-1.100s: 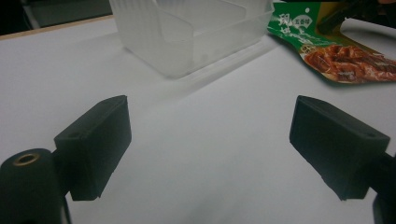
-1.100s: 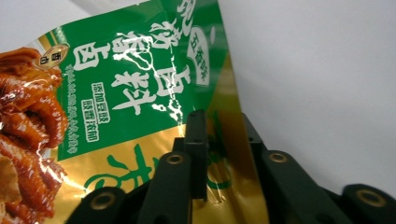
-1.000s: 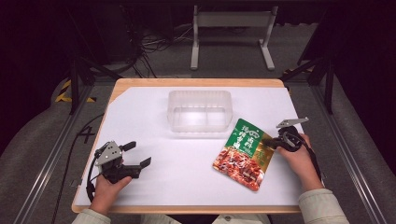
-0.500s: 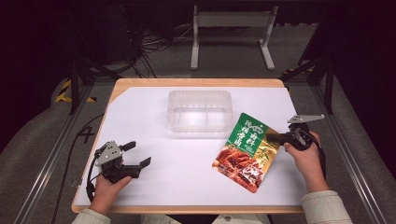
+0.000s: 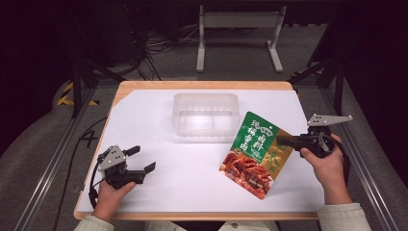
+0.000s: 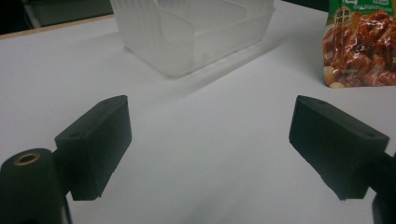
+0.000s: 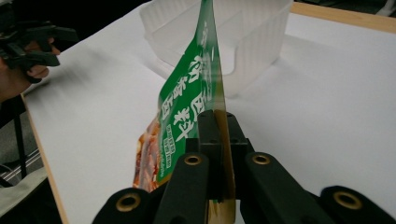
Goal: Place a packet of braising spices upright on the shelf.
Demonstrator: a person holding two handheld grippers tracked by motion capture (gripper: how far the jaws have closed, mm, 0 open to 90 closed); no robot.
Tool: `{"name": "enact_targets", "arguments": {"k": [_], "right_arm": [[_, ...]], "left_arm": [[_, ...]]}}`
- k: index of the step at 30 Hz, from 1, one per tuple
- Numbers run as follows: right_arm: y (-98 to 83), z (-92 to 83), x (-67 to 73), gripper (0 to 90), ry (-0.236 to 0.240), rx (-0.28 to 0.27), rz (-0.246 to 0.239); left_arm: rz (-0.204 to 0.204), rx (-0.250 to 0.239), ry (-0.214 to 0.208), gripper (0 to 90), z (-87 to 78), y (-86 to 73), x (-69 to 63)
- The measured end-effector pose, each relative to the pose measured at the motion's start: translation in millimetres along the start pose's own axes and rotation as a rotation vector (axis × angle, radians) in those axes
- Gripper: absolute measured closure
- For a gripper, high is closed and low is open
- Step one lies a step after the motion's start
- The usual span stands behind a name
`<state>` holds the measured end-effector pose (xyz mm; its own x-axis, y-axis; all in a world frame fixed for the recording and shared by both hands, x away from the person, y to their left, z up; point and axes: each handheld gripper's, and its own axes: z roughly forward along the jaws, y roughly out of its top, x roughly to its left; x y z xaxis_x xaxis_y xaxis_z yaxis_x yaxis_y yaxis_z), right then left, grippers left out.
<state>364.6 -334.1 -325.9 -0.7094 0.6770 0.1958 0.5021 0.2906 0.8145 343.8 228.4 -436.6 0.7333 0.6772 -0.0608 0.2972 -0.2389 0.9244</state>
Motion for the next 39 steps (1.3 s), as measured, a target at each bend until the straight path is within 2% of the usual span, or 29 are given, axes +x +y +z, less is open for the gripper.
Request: {"name": "enact_targets", "arguments": {"k": [9,17,26,34,39], "right_arm": [[14.5,-10.4,33.8,90.0,0.068,-0.008,-0.087],[22.2,-14.9,51.9,90.0,0.104,-0.011,-0.131],[25.4,-19.0,53.8,90.0,0.111,-0.034,-0.127],[29.5,-24.7,47.0,90.0,0.121,-0.075,-0.09],[34.5,-27.0,44.1,90.0,0.17,-0.108,-0.063]], "left_arm": [[0.0,0.0,0.001,13.8,-0.3,-0.1,0.4],[-0.001,0.001,0.002,13.9,-0.1,-0.2,0.6],[-0.007,0.003,0.004,13.8,0.3,-0.5,0.6],[-0.005,0.012,0.013,14.1,0.9,-1.0,0.9],[-0.004,0.017,0.028,14.2,1.3,-1.2,1.3]]}}
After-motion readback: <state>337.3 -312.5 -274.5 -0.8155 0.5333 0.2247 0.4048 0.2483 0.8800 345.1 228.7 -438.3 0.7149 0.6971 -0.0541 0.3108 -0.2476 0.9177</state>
